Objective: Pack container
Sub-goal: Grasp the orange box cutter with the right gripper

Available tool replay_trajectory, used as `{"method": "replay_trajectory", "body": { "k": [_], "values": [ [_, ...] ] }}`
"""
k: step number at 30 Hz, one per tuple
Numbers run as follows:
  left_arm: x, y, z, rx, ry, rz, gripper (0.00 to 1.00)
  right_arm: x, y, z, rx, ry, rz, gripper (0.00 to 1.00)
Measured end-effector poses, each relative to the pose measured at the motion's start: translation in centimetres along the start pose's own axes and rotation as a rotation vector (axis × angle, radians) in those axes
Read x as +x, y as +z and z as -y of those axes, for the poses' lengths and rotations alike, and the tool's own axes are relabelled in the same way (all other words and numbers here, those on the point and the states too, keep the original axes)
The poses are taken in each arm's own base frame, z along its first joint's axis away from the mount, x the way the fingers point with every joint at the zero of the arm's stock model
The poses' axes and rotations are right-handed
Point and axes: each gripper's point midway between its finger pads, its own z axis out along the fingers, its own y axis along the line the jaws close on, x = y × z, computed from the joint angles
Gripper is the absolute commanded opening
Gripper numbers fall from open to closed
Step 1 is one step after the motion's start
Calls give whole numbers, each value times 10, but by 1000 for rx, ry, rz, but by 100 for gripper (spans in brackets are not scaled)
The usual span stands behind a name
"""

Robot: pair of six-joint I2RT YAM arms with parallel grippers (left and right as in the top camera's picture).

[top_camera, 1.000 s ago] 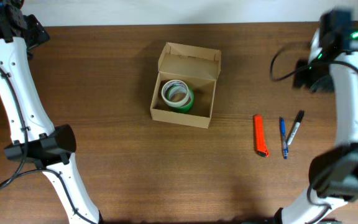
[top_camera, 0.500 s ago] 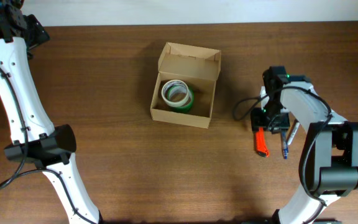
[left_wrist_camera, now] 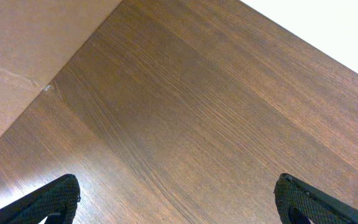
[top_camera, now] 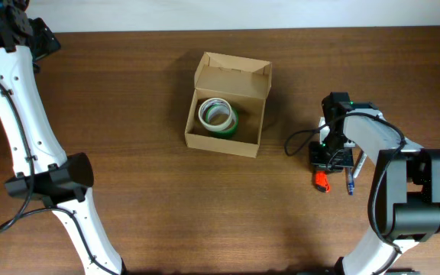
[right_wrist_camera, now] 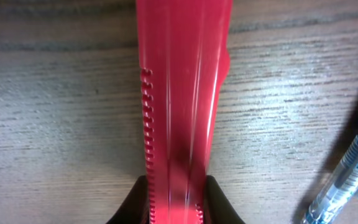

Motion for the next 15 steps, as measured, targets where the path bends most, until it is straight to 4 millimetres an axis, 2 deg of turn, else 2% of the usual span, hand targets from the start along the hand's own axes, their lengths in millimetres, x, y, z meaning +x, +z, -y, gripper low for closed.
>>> {"method": "replay_trajectory", "body": {
  "k": [4, 10, 12, 13, 15],
  "values": [
    [0, 0, 0, 0, 0, 0, 100, -4, -1, -1, -4, 6, 18, 6],
    [0, 0, 0, 0, 0, 0, 100, -9, -9, -5, -27, 17, 28, 5],
    [0, 0, 0, 0, 0, 0, 100, -17, -27, -9, -41, 21, 38, 5],
    [0, 0, 0, 0, 0, 0, 100, -26, -43, -11, -51, 20, 64, 4],
    [0, 0, 0, 0, 0, 0, 100, -50, -88, -16, -67, 17, 144, 4]
  ]
}}
